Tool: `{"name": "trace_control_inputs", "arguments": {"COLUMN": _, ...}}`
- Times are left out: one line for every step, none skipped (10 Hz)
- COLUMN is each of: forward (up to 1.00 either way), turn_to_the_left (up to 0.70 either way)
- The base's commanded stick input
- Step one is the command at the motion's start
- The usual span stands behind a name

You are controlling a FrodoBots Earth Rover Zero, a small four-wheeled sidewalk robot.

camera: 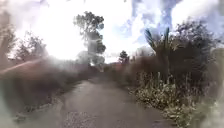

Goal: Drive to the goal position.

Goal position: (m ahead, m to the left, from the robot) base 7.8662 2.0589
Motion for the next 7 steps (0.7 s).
{"name": "trace_control_inputs", "arguments": {"forward": 0.5, "turn_to_the_left": 0.01}}
{"name": "trace_control_inputs", "arguments": {"forward": 0.5, "turn_to_the_left": 0.01}}
{"name": "trace_control_inputs", "arguments": {"forward": 0.5, "turn_to_the_left": 0.01}}
{"name": "trace_control_inputs", "arguments": {"forward": 0.5, "turn_to_the_left": 0.01}}
{"name": "trace_control_inputs", "arguments": {"forward": 0.5, "turn_to_the_left": 0.01}}
{"name": "trace_control_inputs", "arguments": {"forward": 0.5, "turn_to_the_left": 0.01}}
{"name": "trace_control_inputs", "arguments": {"forward": 0.5, "turn_to_the_left": 0.01}}
